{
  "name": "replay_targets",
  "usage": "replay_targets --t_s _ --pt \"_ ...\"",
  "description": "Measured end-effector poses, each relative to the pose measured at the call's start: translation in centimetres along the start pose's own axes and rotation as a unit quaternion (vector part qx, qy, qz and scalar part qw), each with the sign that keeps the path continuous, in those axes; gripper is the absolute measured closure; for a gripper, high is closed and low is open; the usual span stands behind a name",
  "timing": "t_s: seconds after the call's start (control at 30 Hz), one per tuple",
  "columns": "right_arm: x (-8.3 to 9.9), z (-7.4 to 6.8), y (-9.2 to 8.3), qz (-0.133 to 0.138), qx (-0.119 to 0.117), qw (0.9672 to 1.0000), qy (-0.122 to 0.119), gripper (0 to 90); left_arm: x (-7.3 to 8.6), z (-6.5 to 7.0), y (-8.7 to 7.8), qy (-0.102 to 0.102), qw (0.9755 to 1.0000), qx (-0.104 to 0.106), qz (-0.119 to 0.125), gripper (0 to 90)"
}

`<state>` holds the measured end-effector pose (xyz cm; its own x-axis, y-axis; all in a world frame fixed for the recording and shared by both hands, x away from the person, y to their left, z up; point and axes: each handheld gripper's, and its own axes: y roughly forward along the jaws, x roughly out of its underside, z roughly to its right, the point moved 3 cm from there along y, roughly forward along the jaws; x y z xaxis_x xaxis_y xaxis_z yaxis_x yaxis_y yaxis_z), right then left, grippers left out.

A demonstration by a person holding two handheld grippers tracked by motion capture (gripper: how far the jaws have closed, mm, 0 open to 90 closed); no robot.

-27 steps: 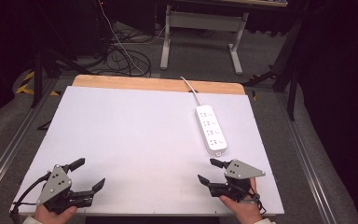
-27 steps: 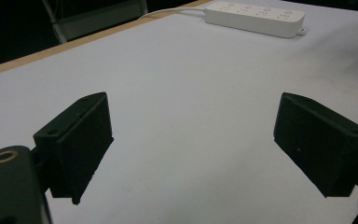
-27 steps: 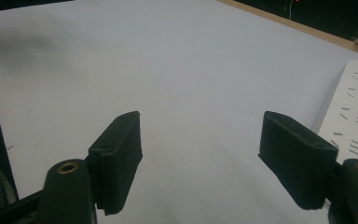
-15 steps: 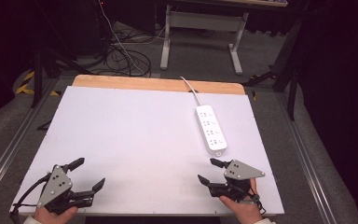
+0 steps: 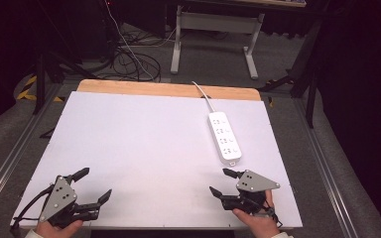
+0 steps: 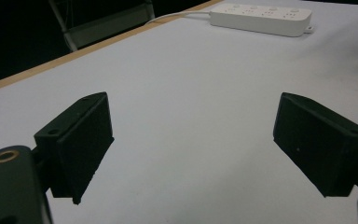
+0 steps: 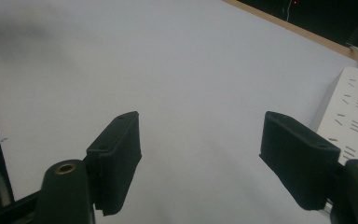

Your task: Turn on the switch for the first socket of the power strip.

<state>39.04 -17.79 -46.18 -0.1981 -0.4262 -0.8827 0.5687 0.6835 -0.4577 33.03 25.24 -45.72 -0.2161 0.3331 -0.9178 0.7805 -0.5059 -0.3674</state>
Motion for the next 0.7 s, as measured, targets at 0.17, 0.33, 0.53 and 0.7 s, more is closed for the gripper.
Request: replay_targets --t_s 0.17,0.33,0.53,0.7 --pt "-0.4 0.0 -0.4 -0.002 0.002 1.0000 -0.002 29.1 0.0 0.0 0.0 0.001 1.0000 -0.002 0.000 12.4" --pt "-0.9 0.2 -0.7 -0.007 0.000 1.0000 0.000 29.2 0.0 0.0 -0.1 -0.002 1.0000 -0.005 0.003 12.6" --pt "-1.7 1.1 -1.0 -0.008 0.008 0.9999 0.005 30.2 0.0 0.0 -0.1 -0.002 1.0000 -0.004 0.003 12.6" --pt "-2.8 1.9 -1.2 -0.010 0.015 0.9998 0.008 30.3 0.0 0.0 0.0 -0.001 1.0000 -0.003 0.002 12.6"
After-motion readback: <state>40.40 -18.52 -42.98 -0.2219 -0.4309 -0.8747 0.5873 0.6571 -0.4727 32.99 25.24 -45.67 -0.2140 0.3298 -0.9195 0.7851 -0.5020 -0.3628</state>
